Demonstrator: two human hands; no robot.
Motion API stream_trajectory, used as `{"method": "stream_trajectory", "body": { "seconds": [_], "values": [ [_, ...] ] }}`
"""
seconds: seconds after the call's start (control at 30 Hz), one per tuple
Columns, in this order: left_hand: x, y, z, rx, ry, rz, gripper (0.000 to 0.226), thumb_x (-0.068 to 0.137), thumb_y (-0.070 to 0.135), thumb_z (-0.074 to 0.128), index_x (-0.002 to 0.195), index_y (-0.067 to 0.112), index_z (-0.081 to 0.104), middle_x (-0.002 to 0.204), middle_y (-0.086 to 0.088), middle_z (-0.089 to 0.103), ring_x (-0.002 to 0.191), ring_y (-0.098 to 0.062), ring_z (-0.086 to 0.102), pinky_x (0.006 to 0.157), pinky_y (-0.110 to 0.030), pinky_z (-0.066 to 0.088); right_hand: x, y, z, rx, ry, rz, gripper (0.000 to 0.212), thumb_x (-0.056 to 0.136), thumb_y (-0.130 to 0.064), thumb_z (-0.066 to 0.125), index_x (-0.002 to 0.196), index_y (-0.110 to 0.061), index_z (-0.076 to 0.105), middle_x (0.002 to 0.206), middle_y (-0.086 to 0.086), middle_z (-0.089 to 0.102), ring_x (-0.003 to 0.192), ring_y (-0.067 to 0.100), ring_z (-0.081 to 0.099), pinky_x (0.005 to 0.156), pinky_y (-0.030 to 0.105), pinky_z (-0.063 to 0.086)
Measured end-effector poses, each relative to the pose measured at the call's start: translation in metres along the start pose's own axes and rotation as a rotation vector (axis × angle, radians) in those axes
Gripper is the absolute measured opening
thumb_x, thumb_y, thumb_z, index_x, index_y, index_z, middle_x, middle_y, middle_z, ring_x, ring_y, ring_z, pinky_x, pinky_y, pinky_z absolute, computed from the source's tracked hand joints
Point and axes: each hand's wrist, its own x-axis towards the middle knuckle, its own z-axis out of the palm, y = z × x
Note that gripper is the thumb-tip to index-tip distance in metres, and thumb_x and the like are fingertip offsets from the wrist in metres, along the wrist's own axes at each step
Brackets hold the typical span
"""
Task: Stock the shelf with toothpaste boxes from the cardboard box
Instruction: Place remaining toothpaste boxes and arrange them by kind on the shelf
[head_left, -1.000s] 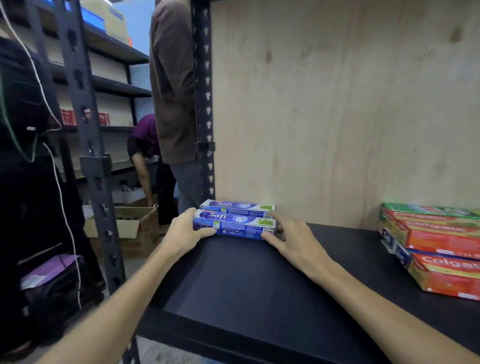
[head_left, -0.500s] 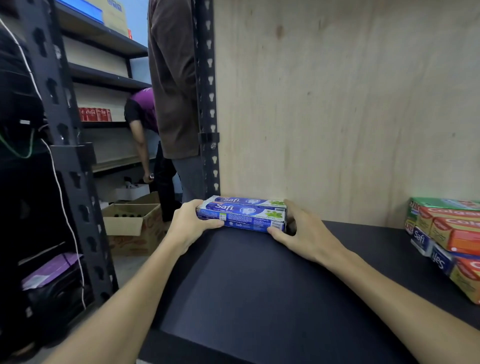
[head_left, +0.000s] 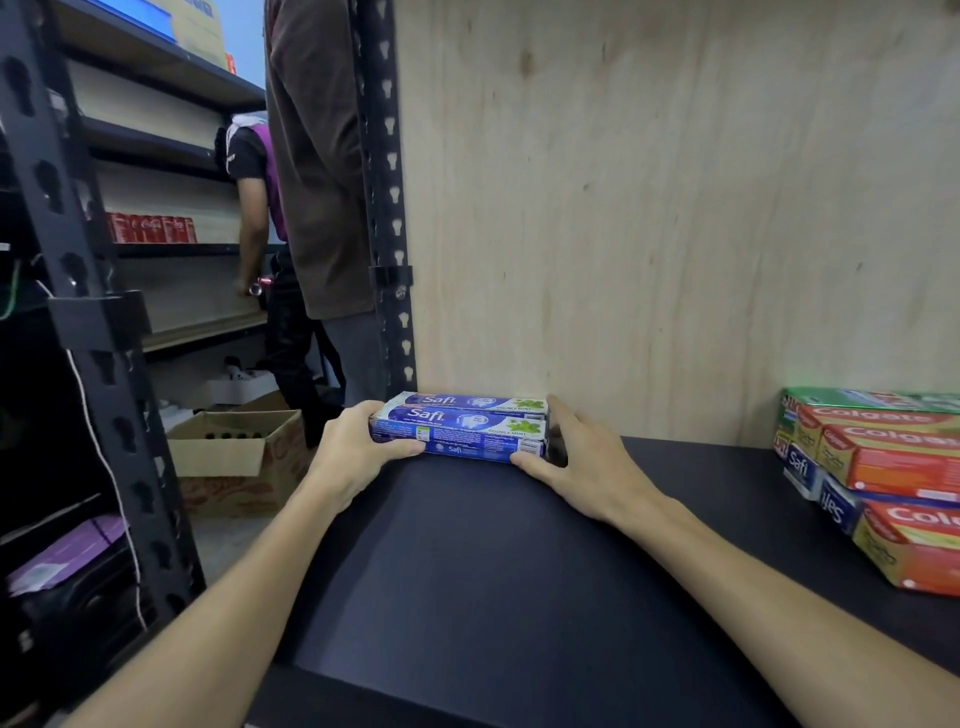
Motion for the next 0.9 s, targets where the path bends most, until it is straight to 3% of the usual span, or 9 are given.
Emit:
{"method": "stream_trajectory", "body": {
  "seconds": [0.1,0.2,0.3,0.37,0.43,0.6,0.73,0.9],
  "values": [
    [-0.001,0.002,0.001,0.011,0.009,-0.005,0.057,0.074,0.028,0.090,0.123,0.019,0.064,0.108,0.007,0.071,0.092,-0.005,0.064,0.066,-0.014,0.043,0.000,-0.001,-0.001,0.001,-0.006,0.011,0.080,0.073,-0.083,0.053,0.136,-0.036,0.041,0.127,-0.010,0.062,0.114,0.018,0.060,0.094,0.044,0.055],
    [-0.003,0.004,0.000,-0.011,-0.036,-0.014,0.099,0.071,0.030,0.092,0.153,0.018,0.038,0.139,0.000,0.059,0.109,-0.011,0.056,0.091,-0.024,0.043,-0.001,-0.001,-0.001,-0.008,-0.007,0.030,0.087,0.072,-0.085,0.053,0.138,-0.031,0.038,0.124,-0.006,0.062,0.109,0.023,0.060,0.093,0.046,0.054],
    [-0.004,0.005,0.001,0.047,-0.066,0.001,0.119,0.063,0.046,0.093,0.158,0.023,0.024,0.152,-0.003,0.044,0.137,-0.020,0.041,0.111,-0.039,0.039,-0.002,-0.003,-0.003,-0.034,-0.012,0.026,0.090,0.074,-0.086,0.049,0.143,-0.030,0.035,0.125,-0.007,0.062,0.109,0.023,0.060,0.094,0.046,0.053],
    [-0.010,0.007,0.005,0.209,-0.041,0.048,0.118,0.066,0.053,0.089,0.157,0.019,0.024,0.153,-0.007,0.034,0.145,-0.024,0.023,0.116,-0.042,0.029,-0.006,-0.006,-0.004,-0.078,-0.006,0.015,0.089,0.078,-0.084,0.046,0.149,-0.031,0.032,0.130,-0.006,0.061,0.112,0.023,0.059,0.098,0.046,0.051],
    [-0.017,0.011,0.007,0.349,0.050,0.176,0.113,0.070,0.059,0.084,0.156,0.014,0.026,0.152,-0.009,0.030,0.145,-0.026,0.017,0.118,-0.041,0.023,-0.014,-0.011,-0.007,-0.118,0.017,-0.005,0.080,0.086,-0.078,0.046,0.149,-0.029,0.033,0.131,-0.005,0.061,0.113,0.023,0.057,0.100,0.044,0.047],
    [-0.047,0.035,0.014,0.500,0.170,0.632,0.068,0.086,0.046,0.070,0.141,0.015,0.047,0.137,-0.001,0.049,0.133,-0.022,0.040,0.112,-0.035,0.033,-0.054,-0.030,-0.030,-0.165,0.093,0.012,0.066,0.100,-0.062,0.047,0.153,-0.025,0.033,0.137,0.002,0.056,0.128,0.025,0.047,0.106,0.035,0.033],
    [-0.083,0.065,0.034,0.377,0.113,0.694,0.051,0.089,0.039,0.068,0.135,0.022,0.050,0.123,0.007,0.054,0.117,-0.017,0.046,0.101,-0.026,0.031,-0.094,-0.025,-0.053,-0.206,0.149,0.006,0.068,0.101,-0.060,0.045,0.155,-0.023,0.032,0.144,0.000,0.052,0.134,0.019,0.043,0.110,0.036,0.031],
    [-0.121,0.106,0.075,0.208,-0.018,0.683,0.044,0.092,0.038,0.065,0.130,0.023,0.051,0.125,0.010,0.052,0.118,-0.013,0.046,0.105,-0.027,0.034,-0.153,0.006,-0.111,-0.344,0.220,0.015,0.064,0.100,-0.058,0.045,0.153,-0.023,0.036,0.140,-0.001,0.055,0.129,0.019,0.047,0.106,0.037,0.035]
  ]
}}
